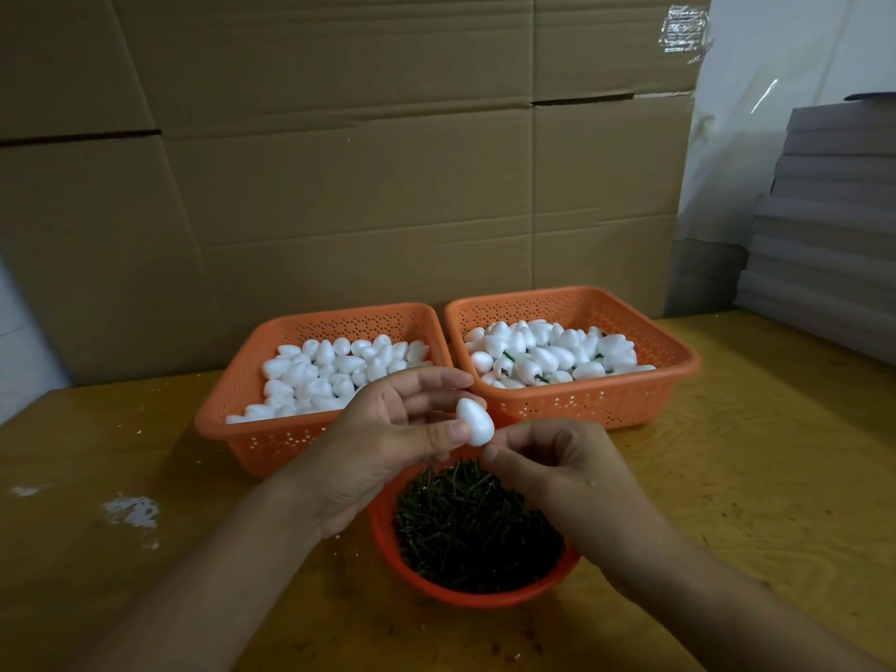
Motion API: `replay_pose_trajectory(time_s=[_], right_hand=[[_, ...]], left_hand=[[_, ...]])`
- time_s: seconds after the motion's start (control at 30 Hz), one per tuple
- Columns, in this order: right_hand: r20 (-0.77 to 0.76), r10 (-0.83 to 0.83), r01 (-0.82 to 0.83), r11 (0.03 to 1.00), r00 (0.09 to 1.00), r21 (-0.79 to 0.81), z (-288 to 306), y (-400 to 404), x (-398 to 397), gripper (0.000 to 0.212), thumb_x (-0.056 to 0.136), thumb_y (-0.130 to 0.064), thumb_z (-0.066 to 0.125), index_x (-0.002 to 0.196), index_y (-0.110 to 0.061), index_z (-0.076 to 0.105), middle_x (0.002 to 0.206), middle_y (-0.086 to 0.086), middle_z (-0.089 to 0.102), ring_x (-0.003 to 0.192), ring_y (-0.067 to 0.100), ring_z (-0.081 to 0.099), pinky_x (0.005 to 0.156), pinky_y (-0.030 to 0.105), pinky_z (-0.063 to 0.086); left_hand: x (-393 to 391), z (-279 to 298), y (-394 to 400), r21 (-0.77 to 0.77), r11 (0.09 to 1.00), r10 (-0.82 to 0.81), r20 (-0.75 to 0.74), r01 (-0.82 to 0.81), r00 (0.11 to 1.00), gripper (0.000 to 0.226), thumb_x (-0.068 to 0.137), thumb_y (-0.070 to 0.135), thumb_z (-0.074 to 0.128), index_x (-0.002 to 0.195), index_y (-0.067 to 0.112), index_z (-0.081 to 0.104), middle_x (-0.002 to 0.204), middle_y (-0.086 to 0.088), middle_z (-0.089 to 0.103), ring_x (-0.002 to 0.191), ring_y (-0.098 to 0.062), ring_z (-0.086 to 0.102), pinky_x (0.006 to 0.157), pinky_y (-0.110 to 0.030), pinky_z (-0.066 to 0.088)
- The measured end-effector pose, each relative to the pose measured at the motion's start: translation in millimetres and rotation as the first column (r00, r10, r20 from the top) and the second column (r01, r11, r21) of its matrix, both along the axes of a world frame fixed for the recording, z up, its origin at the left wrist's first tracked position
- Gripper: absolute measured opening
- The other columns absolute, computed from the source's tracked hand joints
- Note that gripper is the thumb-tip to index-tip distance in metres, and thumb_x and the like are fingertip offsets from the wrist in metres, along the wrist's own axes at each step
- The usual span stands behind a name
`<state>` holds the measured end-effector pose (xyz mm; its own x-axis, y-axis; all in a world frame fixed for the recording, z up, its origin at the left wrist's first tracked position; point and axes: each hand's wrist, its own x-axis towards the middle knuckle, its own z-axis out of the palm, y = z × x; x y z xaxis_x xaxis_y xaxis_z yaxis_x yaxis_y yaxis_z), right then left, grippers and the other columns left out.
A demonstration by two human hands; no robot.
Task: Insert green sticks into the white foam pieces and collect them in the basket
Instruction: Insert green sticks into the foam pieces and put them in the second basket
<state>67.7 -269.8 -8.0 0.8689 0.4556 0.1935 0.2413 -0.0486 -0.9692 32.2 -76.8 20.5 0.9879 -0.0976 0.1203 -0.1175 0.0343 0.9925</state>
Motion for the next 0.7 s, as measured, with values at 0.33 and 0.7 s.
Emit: replay_pose_trajectory(time_s=[0.33, 0.7], right_hand=[[0.059, -0.045, 0.042, 0.998, 0.997, 0.053, 0.4, 1.5, -1.7, 0.006, 0.085, -0.02, 0.076, 0.082, -0.015, 0.077, 0.079, 0.001, 0.076, 0.075, 0.015, 0.072, 0.069, 0.027, 0.058], [0.134, -0.008, -0.001, 0.998, 0.991, 0.064, 3.8, 1.0, -4.3, 0.013, 0.088, -0.019, 0.072, 0.076, -0.018, 0.077, 0.053, -0.01, 0.062, 0.043, -0.002, 0.048, 0.046, 0.009, 0.034]], left_hand=[[-0.1, -2.1, -8.3, -0.04, 0.999, 0.019, 0.043, -0.017, 0.999, 0.041, 0.072, 0.025, 0.086, 0.111, 0.03, 0.073, 0.117, -0.004, 0.073, 0.104, -0.02, 0.072, 0.082, -0.026, 0.058], [-2.9, -2.4, -10.6, 0.073, 0.997, -0.005, 0.062, 0.001, 0.998, 0.032, 0.077, 0.035, 0.083, 0.107, 0.032, 0.075, 0.114, -0.004, 0.075, 0.107, -0.02, 0.071, 0.084, -0.024, 0.056]])
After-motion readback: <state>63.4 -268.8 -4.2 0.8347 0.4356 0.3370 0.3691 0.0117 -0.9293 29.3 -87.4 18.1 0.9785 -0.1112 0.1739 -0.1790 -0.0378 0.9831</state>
